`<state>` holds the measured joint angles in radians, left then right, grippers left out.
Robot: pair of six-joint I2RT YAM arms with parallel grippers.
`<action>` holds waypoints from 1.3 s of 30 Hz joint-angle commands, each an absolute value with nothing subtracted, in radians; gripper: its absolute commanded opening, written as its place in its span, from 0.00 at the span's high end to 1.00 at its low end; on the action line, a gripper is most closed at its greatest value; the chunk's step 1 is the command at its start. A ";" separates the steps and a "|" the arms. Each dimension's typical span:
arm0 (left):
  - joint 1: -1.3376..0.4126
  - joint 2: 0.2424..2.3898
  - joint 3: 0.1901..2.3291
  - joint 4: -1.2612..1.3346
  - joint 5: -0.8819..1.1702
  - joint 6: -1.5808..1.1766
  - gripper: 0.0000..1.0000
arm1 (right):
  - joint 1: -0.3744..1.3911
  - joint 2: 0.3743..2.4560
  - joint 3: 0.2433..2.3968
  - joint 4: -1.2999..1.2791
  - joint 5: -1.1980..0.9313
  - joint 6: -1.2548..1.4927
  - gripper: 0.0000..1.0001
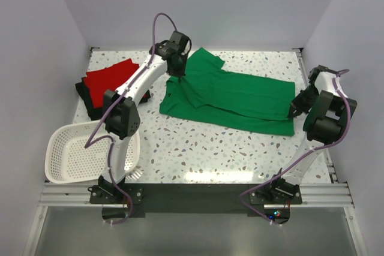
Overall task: Fold and stack the t-shirts
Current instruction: Fold the tshirt
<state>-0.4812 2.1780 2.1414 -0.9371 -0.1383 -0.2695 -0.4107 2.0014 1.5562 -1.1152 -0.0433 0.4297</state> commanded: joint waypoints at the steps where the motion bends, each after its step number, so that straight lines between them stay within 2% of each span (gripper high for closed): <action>1: -0.468 2.129 2.143 -0.916 -0.155 -0.268 1.00 | -0.407 2.000 1.595 -1.124 -0.023 0.443 1.00; 20: -0.451 2.226 2.220 -0.870 -0.133 -0.278 1.00 | -0.408 2.062 1.647 -1.118 -0.037 0.469 1.00; 21: -0.451 2.235 2.227 -0.864 -0.126 -0.281 0.98 | -0.407 2.065 1.663 -1.120 -0.043 0.469 0.98; 22: -0.449 2.241 2.230 -0.841 -0.120 -0.290 0.91 | -0.407 2.069 1.672 -1.121 -0.052 0.468 0.90; 23: -0.446 2.244 2.227 -0.825 -0.111 -0.296 0.73 | -0.407 2.069 1.680 -1.118 -0.070 0.469 0.74; 25: -0.440 2.238 2.206 -0.766 -0.078 -0.327 0.50 | -0.407 2.060 1.704 -1.109 -0.098 0.468 0.59; 26: -0.436 2.226 2.197 -0.744 -0.066 -0.339 0.40 | -0.407 2.056 1.713 -1.101 -0.119 0.469 0.47; 27: -0.434 2.218 2.188 -0.727 -0.054 -0.348 0.29 | -0.407 2.048 1.727 -1.098 -0.127 0.469 0.44; 29: -0.433 2.197 2.165 -0.700 -0.054 -0.365 0.21 | -0.408 2.019 1.730 -1.077 -0.150 0.469 0.40; 31: -0.431 2.169 2.116 -0.698 -0.058 -0.365 0.20 | -0.405 1.996 1.720 -1.063 -0.161 0.462 0.39; 35: -0.425 2.079 1.924 -0.681 -0.074 -0.364 0.23 | -0.400 1.924 1.634 -1.025 -0.178 0.436 0.39; 39: -0.419 1.961 1.699 -0.625 -0.078 -0.365 0.26 | -0.399 1.836 1.450 -0.989 -0.144 0.416 0.39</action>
<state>-0.4324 2.0808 1.7962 -0.6952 -0.0780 -0.3557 -0.4057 1.9141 1.5394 -1.0119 -0.1452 0.4454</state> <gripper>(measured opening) 0.745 0.611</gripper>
